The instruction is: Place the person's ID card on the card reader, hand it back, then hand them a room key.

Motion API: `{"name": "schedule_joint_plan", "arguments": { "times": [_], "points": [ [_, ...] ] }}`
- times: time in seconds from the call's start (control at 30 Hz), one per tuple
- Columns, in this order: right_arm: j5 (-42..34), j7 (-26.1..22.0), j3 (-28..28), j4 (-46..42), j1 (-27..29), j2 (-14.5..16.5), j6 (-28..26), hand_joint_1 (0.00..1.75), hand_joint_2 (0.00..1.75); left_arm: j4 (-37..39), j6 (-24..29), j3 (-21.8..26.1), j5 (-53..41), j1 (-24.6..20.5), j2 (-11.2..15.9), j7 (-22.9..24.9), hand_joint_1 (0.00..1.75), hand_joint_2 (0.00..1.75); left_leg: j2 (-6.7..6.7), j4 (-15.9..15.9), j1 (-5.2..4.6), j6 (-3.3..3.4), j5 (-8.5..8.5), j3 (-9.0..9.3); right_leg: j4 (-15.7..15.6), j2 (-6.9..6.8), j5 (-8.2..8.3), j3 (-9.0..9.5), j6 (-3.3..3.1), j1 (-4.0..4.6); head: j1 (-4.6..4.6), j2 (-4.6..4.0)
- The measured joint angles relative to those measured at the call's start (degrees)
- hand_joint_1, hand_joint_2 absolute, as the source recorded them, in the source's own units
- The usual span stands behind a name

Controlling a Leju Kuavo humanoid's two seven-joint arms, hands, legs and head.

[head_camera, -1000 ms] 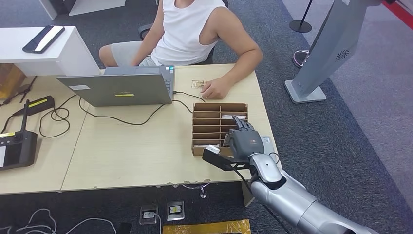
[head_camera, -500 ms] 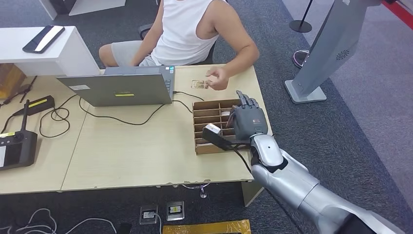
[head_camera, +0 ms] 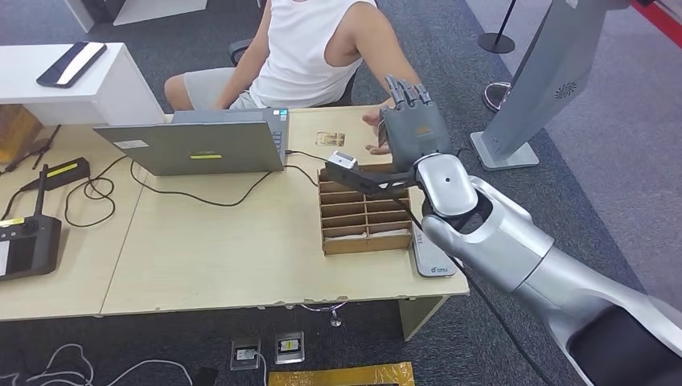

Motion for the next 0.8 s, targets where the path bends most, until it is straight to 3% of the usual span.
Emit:
{"name": "schedule_joint_plan", "arguments": {
  "times": [0.53, 0.57, 0.67, 0.7, 0.8],
  "points": [
    [3.3, 1.94, 5.47, 5.37, -2.3, 0.25, 2.97, 1.75, 1.75, 0.0, -0.14, 0.04, 0.0, 0.04, 0.05, 0.38, 0.0, 1.75, -0.02, 0.0, 0.0, 0.0, 0.0, -0.01, -0.01, 0.0, 0.0, 0.0, 0.0, 0.0, 0.0, 0.0],
    [3.32, 1.99, 5.73, 5.73, -2.3, 0.25, 2.95, 1.56, 1.75, 0.0, -0.14, 0.04, 0.0, 0.04, 0.05, 0.42, 0.0, 1.75, -0.02, 0.0, 0.0, 0.0, 0.0, -0.01, -0.01, 0.0, 0.0, 0.0, 0.0, 0.0, 0.01, 0.0],
    [3.32, 2.04, 6.36, 6.7, -2.3, 0.26, 2.94, 0.26, 1.75, 0.0, -0.15, 0.04, 0.0, 0.04, 0.05, 0.46, 0.0, 1.75, -0.02, 0.0, 0.01, 0.0, 0.0, 0.0, -0.01, 0.0, 0.0, 0.0, 0.0, 0.0, 0.0, 0.0],
    [3.31, 2.09, 6.58, 7.02, -2.3, 0.27, 2.9, 0.0, 1.75, 0.0, -0.16, 0.04, 0.0, 0.04, 0.05, 0.5, 0.0, 1.75, -0.02, 0.0, 0.01, 0.0, 0.0, 0.0, -0.01, 0.0, 0.0, 0.0, 0.0, 0.0, 0.0, 0.0],
    [3.29, 2.56, 7.01, 7.83, -2.27, 0.27, 2.4, 0.0, 1.75, 0.0, -0.2, 0.04, 0.0, 0.04, 0.05, 0.68, 0.0, 1.75, -0.02, 0.0, 0.01, 0.0, 0.0, 0.0, -0.01, 0.0, 0.0, -0.01, 0.0, 0.0, 0.01, 0.0]
  ]
}}
